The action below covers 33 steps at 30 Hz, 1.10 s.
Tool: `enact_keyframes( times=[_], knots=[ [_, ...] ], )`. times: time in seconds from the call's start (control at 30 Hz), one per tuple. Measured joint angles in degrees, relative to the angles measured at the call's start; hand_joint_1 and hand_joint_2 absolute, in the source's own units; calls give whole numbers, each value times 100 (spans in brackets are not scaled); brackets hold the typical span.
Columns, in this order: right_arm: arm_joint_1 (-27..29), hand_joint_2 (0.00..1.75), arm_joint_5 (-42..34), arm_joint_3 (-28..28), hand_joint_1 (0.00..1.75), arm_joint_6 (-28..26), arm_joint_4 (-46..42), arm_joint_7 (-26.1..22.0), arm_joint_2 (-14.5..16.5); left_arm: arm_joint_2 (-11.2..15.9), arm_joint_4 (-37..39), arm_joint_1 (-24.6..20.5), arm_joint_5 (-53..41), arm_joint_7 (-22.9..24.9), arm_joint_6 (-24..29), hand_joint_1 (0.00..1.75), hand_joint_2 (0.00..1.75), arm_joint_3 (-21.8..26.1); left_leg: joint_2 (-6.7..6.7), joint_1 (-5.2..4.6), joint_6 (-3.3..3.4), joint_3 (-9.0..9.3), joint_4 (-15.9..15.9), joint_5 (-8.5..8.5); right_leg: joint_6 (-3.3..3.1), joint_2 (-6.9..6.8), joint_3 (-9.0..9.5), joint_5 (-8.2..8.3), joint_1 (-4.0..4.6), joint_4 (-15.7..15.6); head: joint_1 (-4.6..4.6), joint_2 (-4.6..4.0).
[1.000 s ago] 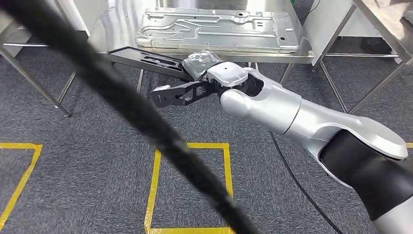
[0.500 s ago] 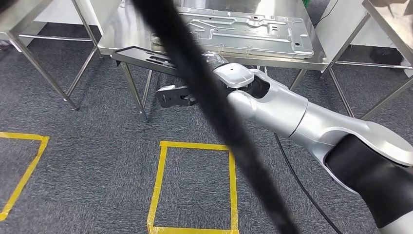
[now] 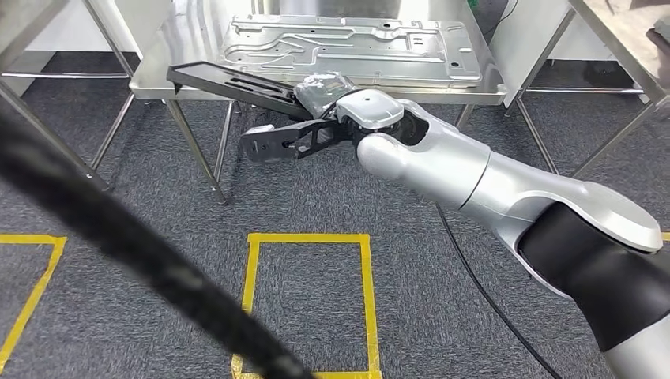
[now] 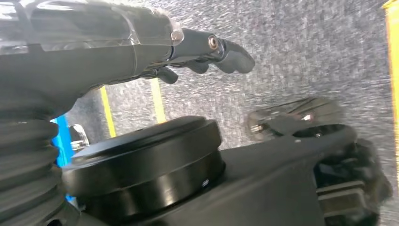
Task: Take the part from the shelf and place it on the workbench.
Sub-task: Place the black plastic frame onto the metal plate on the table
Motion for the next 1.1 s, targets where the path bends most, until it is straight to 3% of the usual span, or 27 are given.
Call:
enact_keyframes(
  times=[0.07, 0.17, 0.23, 0.33, 0.37, 0.4, 0.43, 0.5, 0.57, 0.63, 0.73, 0.77, 0.83, 0.9, 0.93, 1.03, 1.1],
  knots=[
    [-65, 175, -51, -48, 175, -10, -26, 51, -34, 3, 0, 8, -14, -7, -18, 0, 175, -1, 12, -8, 38, 217, -451, 110, 62, 8, -29, -56, 12, 85, -24, 0],
    [-135, 175, -100, -92, 175, -10, -62, 81, -74, 17, 2, 8, -30, -21, -26, 0, 175, -1, -15, -16, 123, 247, -527, 79, 136, 2, -45, -72, 10, 89, -4, 0],
    [-177, 175, -120, -121, 175, -13, -87, 91, -107, 21, 2, 3, -41, -24, -31, 0, 175, -1, -28, 3, 175, 265, -549, 91, 199, -2, -115, -200, -8, 259, 31, 0],
    [-217, 175, -147, -167, 175, -34, -123, 117, -143, 22, 2, 3, -51, -23, -39, 0, 175, -1, -33, 11, 220, 286, -556, 78, 287, -1, -575, -639, -37, 1205, 116, 0],
    [-215, 175, -163, -172, 175, -41, -126, 130, -155, 23, 2, 5, -52, -23, -40, 0, 175, -1, -36, 9, 229, 294, -555, 70, 298, -1, -732, -712, -45, 1495, 138, 0],
    [-213, 175, -175, -172, 175, -46, -129, 142, -170, 24, 2, 5, -52, -23, -40, 0, 175, -1, -42, 7, 235, 306, -555, 60, 297, 0, -816, -681, -49, 1620, 159, 0],
    [-217, 175, -186, -173, 175, -49, -137, 149, -187, 24, 2, 6, -53, -23, -40, 0, 175, -1, -49, 2, 236, 324, -555, 48, 281, 1, -799, -538, -52, 1525, 183, 0],
    [-247, 175, -192, -191, 175, -54, -161, 160, -215, 22, 2, 6, -56, -24, -40, 0, 175, -1, -59, -4, 226, 376, -560, 16, 204, 6, -537, -100, -39, 869, 236, 0],
    [-287, 175, -198, -220, 175, -60, -181, 168, -227, 11, 2, 2, -59, -26, -40, 0, 175, -1, -57, -5, 192, 406, -571, -10, 109, 11, -270, 131, 4, 296, 251, 0],
    [-314, 175, -203, -234, 175, -64, -195, 174, -230, -6, 2, 0, -60, -28, -42, 0, 175, -1, -48, 3, 136, 411, -596, -17, 37, 12, -177, 103, 45, 122, 262, 0],
    [-332, 175, -202, -255, 175, -69, -227, 180, -233, -22, 2, -1, -61, -30, -45, 0, 175, -1, -36, -5, 52, 396, -543, -88, -18, -10, -57, 112, 18, -80, 255, 0],
    [-340, 175, -202, -263, 175, -70, -239, 182, -235, -22, 2, 0, -61, -31, -45, 0, 175, -1, -35, -9, 33, 313, -364, -191, -29, -22, -12, 126, 2, -140, 227, 0],
    [-338, 175, -203, -267, 175, -69, -252, 183, -242, -16, 2, 0, -60, -37, -45, 0, 175, 1, -37, -7, 7, -27, 278, -477, -53, -33, 21, 119, -1, -163, 153, 0],
    [-304, 175, -205, -263, 175, -68, -256, 184, -243, -9, 1, -8, -59, -43, -45, 0, 175, 2, -34, -5, -20, -340, 763, -565, -59, -27, 26, 86, 0, -137, 92, 0],
    [-291, 175, -205, -263, 175, -68, -259, 184, -243, -7, 0, -13, -60, -44, -45, 0, 175, 2, -28, -3, -31, -370, 740, -450, -50, -20, 31, 59, -4, -113, 68, 0],
    [-295, 175, -222, -263, 175, -69, -275, 191, -248, -5, 0, -4, -60, -40, -45, 0, 175, 1, 12, 3, -41, -35, -105, 109, 27, 8, 32, -75, -20, 35, -8, 0],
    [-288, 175, -248, -261, 175, -72, -288, 207, -257, -5, 1, 5, -60, -39, -46, 0, 175, 1, 27, -12, 20, 118, -419, 147, 89, 22, 5, -138, -9, 119, -36, 0]
  ],
)
